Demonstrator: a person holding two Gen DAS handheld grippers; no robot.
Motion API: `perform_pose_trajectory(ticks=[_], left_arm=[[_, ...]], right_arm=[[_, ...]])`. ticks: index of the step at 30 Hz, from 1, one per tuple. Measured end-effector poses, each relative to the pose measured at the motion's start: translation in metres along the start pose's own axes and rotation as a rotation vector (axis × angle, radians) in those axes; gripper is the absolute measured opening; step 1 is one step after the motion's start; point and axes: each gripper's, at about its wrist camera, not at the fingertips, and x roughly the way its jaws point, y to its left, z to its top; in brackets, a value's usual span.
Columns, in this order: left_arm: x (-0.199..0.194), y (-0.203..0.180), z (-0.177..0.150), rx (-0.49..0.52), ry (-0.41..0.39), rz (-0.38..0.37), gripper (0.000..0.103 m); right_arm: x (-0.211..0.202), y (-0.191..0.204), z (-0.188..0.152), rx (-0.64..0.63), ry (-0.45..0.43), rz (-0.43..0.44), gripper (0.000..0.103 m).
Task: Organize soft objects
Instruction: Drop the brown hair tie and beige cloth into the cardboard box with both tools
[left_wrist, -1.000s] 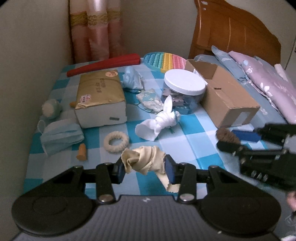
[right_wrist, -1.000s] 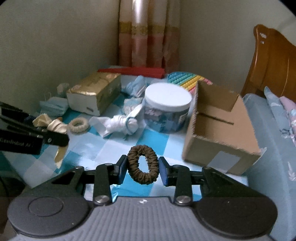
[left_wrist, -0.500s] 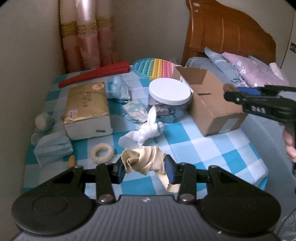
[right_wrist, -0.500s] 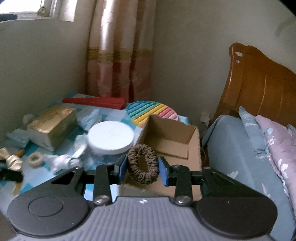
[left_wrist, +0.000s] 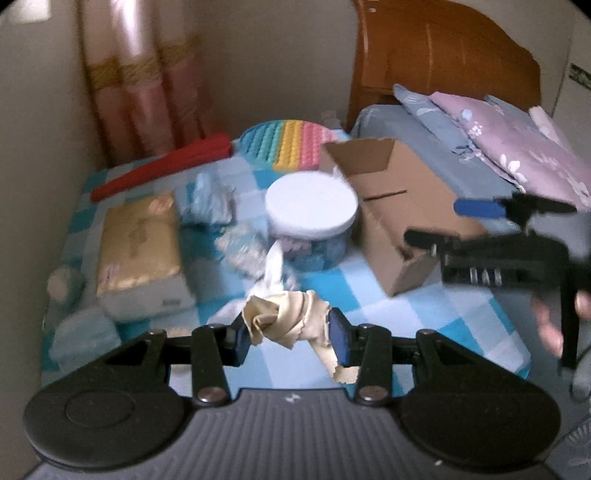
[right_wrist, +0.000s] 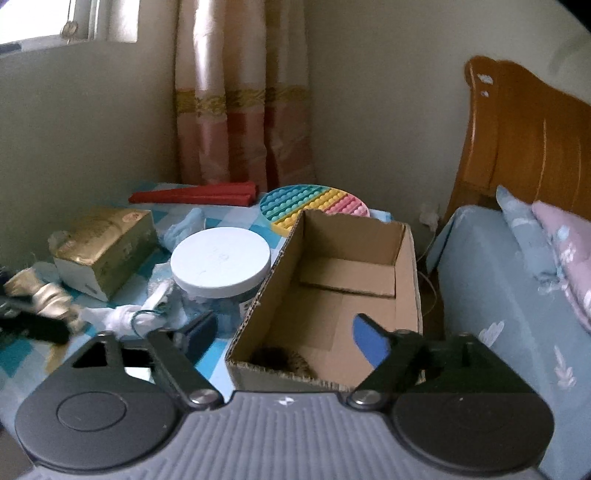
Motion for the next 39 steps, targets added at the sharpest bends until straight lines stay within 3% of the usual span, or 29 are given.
perform_pose_trajectory(ticks=[3, 12, 16, 17, 18, 20, 25, 27, 39], left_arm=[[0.003, -0.010, 0.018, 0.041, -0.013, -0.017, 0.042], [0.028, -0.054, 0.087, 0.185, -0.062, -0.117, 0.042], [0.054, -0.077, 0.109, 0.219, -0.043, -0.176, 0.043], [0.061, -0.082, 0.113, 0.218, -0.042, -0.185, 0.049], [0.066, -0.086, 0.116, 0.215, -0.048, -0.190, 0.064], [0.073, -0.093, 0.120, 0.225, -0.085, -0.192, 0.084], [0.070, -0.098, 0.123, 0.237, -0.131, -0.194, 0.091], [0.065, -0.095, 0.121, 0.235, -0.141, -0.171, 0.097], [0.011, -0.028, 0.074, 0.092, -0.153, 0.012, 0.102]], right_arm=[[-0.009, -0.001, -0.006, 0.033, -0.011, 0.016, 0.100], [-0.032, 0.000, -0.022, 0.025, -0.029, -0.017, 0.103], [-0.039, -0.002, -0.026, 0.038, -0.026, -0.033, 0.103], [-0.041, -0.002, -0.027, 0.041, -0.026, -0.035, 0.103], [-0.041, -0.002, -0.028, 0.047, -0.023, -0.035, 0.103], [-0.040, -0.004, -0.029, 0.055, -0.014, -0.034, 0.103], [-0.041, 0.000, -0.029, 0.037, -0.005, -0.032, 0.103], [-0.042, 0.004, -0.029, 0.031, -0.006, -0.025, 0.103], [-0.052, 0.035, -0.028, -0.012, 0.003, 0.011, 0.103]])
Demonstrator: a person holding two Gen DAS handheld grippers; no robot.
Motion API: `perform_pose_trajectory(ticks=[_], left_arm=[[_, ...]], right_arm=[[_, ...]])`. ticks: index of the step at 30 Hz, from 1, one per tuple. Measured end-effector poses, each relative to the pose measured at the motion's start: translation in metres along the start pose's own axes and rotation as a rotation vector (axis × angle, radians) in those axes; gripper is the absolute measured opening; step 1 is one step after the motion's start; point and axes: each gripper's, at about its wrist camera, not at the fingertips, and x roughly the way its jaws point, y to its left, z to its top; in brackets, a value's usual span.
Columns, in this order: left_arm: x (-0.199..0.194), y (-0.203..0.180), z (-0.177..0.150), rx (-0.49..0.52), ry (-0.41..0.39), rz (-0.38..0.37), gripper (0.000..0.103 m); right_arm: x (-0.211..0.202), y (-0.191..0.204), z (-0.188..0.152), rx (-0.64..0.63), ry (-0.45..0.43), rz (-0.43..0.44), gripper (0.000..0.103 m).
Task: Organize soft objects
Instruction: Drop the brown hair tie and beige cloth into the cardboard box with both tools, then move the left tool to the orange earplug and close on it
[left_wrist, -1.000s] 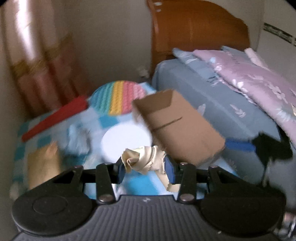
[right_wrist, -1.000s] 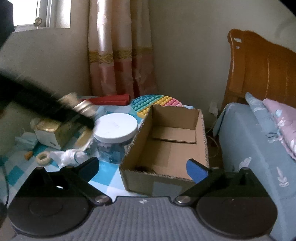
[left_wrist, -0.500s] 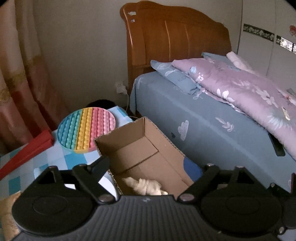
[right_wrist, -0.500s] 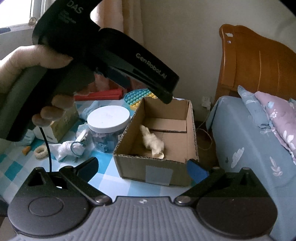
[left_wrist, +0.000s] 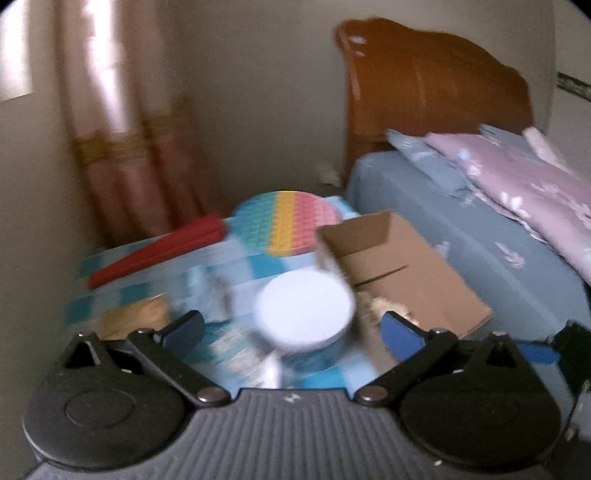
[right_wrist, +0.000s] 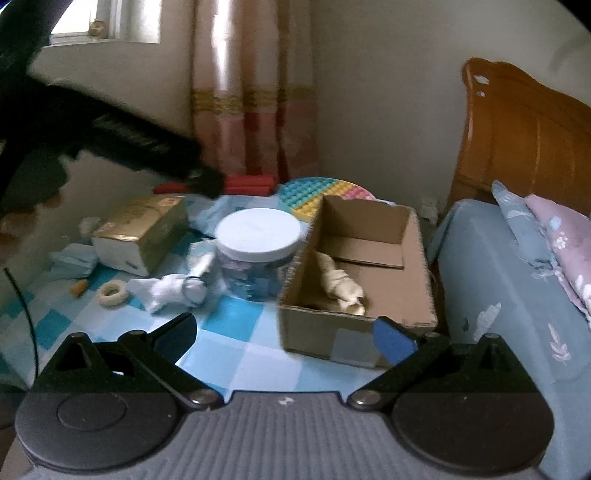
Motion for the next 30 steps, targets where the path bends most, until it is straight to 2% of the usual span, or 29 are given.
perform_pose_trajectory(ticks=[3, 9, 14, 17, 24, 30], left_arm=[[-0.022, 0.019, -0.022, -0.041, -0.019, 0.058, 0.102], [-0.048, 0.051, -0.074, -0.147, 0.017, 0.118, 0.102], [-0.052, 0.070, -0.116, -0.194, 0.048, 0.196, 0.102], [-0.050, 0.074, -0.135, -0.190, 0.047, 0.241, 0.102], [-0.040, 0.085, -0.166, -0.166, 0.091, 0.252, 0.102], [-0.029, 0.102, -0.179, -0.202, 0.112, 0.230, 0.102]], right_arm=[[-0.001, 0.008, -0.002, 0.002, 0.002, 0.031, 0.103], [0.002, 0.027, -0.008, -0.025, 0.019, 0.054, 0.103], [0.007, 0.042, -0.017, -0.048, 0.022, 0.080, 0.103], [0.021, 0.052, -0.023, -0.042, 0.062, 0.089, 0.103], [0.043, 0.076, -0.026, -0.071, 0.121, 0.093, 0.103], [0.062, 0.085, -0.026, -0.079, 0.170, 0.100, 0.103]])
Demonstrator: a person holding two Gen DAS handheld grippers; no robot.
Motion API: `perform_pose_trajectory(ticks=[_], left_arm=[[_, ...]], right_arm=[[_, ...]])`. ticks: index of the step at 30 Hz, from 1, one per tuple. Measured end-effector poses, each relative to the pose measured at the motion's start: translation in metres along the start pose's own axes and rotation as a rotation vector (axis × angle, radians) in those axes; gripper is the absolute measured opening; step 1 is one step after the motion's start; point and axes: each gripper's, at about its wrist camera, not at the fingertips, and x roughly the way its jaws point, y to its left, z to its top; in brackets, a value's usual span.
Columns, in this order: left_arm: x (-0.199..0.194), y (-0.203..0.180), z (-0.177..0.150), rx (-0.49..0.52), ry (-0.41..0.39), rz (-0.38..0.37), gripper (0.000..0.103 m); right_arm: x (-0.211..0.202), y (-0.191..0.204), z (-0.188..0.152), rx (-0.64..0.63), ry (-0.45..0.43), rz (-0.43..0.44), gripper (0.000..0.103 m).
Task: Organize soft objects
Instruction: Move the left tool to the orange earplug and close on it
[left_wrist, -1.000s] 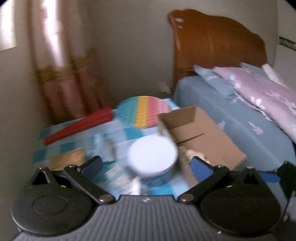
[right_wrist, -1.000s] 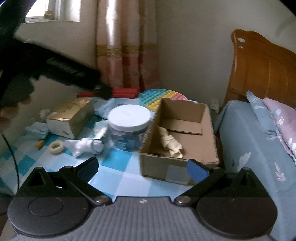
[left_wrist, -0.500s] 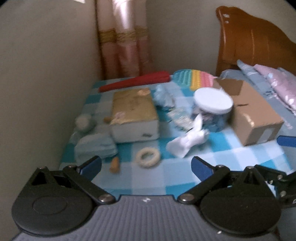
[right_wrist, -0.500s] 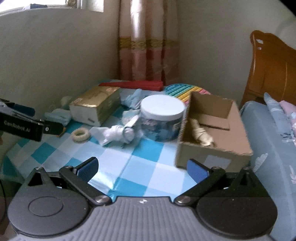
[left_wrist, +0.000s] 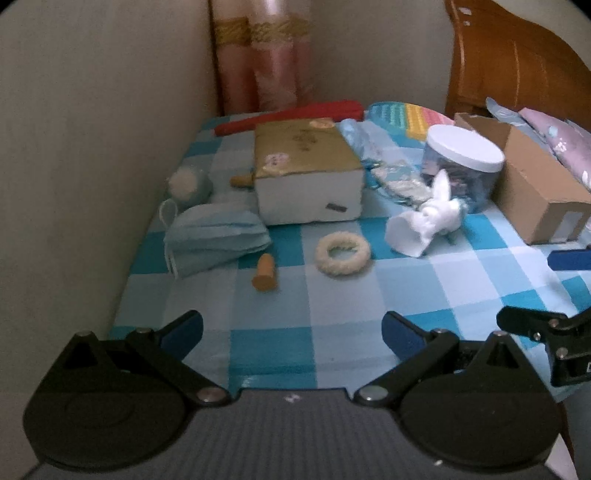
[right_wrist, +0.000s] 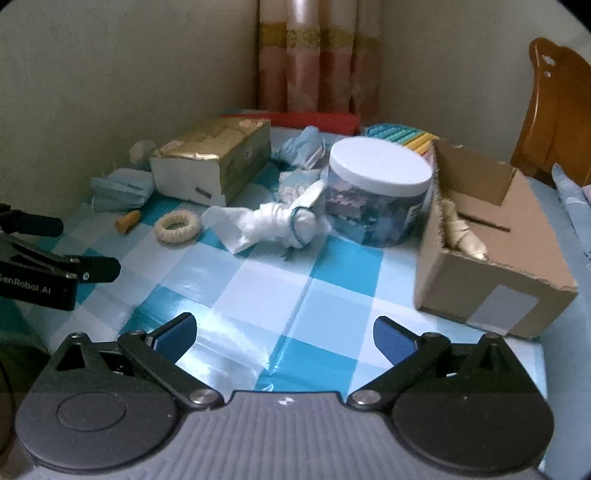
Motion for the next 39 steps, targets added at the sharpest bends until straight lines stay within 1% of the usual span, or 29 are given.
perform_pose_trajectory(ticks=[8, 17, 19, 22, 24, 25, 27, 28, 30, 35, 39], left_arm=[[0.025, 0.018, 0.001, -0.059, 0.019, 0.011, 0.102], [0.045, 0.033, 0.003, -0.106, 0.053, 0.026, 0.102], [0.046, 0.035, 0.004, -0.107, 0.049, 0.034, 0.099], [0.047, 0.039, 0.004, -0.119, 0.034, 0.033, 0.089], [0.046, 0.040, 0.005, -0.118, 0.021, 0.040, 0.075], [0.045, 0.040, 0.005, -0.117, 0.015, 0.037, 0.071], [0.044, 0.040, 0.007, -0.115, 0.005, 0.034, 0.058], [0.044, 0.039, 0.008, -0.110, 0.002, 0.029, 0.055], [0.044, 0.036, 0.011, -0.105, -0.004, 0.029, 0.046], [0.045, 0.032, 0.014, -0.102, -0.011, 0.006, 0.044], [0.045, 0.032, 0.014, -0.099, -0.009, 0.019, 0.045]], right_arm=[[0.021, 0.007, 0.007, -0.031, 0.038, 0.022, 0.103], [0.037, 0.031, 0.019, -0.146, 0.034, 0.106, 0.103], [0.040, 0.035, 0.022, -0.161, 0.034, 0.111, 0.103], [0.044, 0.041, 0.023, -0.174, 0.036, 0.122, 0.103], [0.045, 0.044, 0.024, -0.177, 0.037, 0.129, 0.103], [0.045, 0.045, 0.024, -0.178, 0.038, 0.132, 0.103], [0.046, 0.046, 0.025, -0.182, 0.039, 0.134, 0.103], [0.045, 0.047, 0.025, -0.183, 0.040, 0.135, 0.103], [0.045, 0.048, 0.026, -0.185, 0.037, 0.138, 0.103], [0.043, 0.052, 0.026, -0.193, 0.033, 0.148, 0.103], [0.041, 0.055, 0.026, -0.204, 0.030, 0.156, 0.103]])
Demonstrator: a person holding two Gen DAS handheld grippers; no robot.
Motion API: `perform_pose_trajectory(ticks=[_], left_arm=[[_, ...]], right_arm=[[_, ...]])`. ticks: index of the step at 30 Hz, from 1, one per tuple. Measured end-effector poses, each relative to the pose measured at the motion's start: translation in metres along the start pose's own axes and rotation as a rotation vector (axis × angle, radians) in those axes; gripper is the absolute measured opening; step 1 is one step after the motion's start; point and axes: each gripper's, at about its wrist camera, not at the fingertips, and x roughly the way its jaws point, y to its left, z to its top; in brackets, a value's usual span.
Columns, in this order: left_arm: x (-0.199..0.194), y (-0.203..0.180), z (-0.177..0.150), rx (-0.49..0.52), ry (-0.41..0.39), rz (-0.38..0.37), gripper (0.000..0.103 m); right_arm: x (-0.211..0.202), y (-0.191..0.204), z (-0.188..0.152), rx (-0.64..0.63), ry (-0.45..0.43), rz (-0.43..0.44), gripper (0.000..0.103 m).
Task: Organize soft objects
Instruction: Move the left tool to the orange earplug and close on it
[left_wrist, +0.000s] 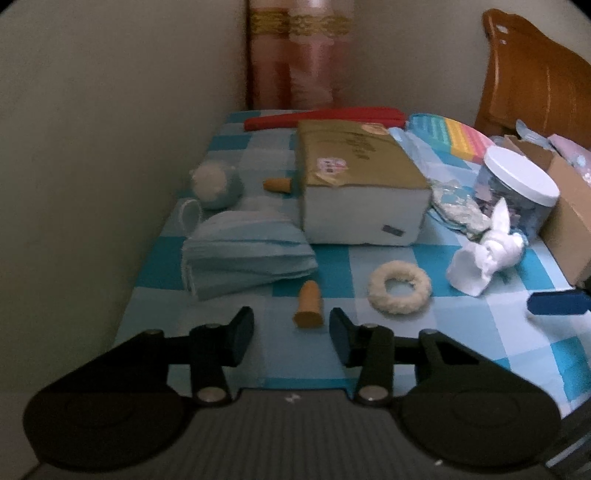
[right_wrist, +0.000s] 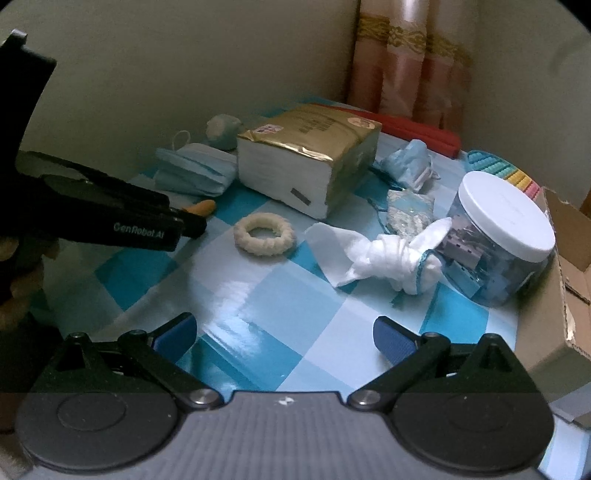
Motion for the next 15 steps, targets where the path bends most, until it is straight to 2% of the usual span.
perform_pose_trajectory(ticks=[11, 15], left_arm=[[-0.005, 0.015, 0.002, -0.035, -0.008, 0.065, 0.045], [-0.006, 0.014, 0.001, -0.046, 0.005, 0.061, 0.043]], right_arm=[[0.000, 0.005, -0.001, -0.017, -0.006, 0.021, 0.103], [0.000, 0.004, -0.001, -0.014, -0.005, 0.023, 0.103]])
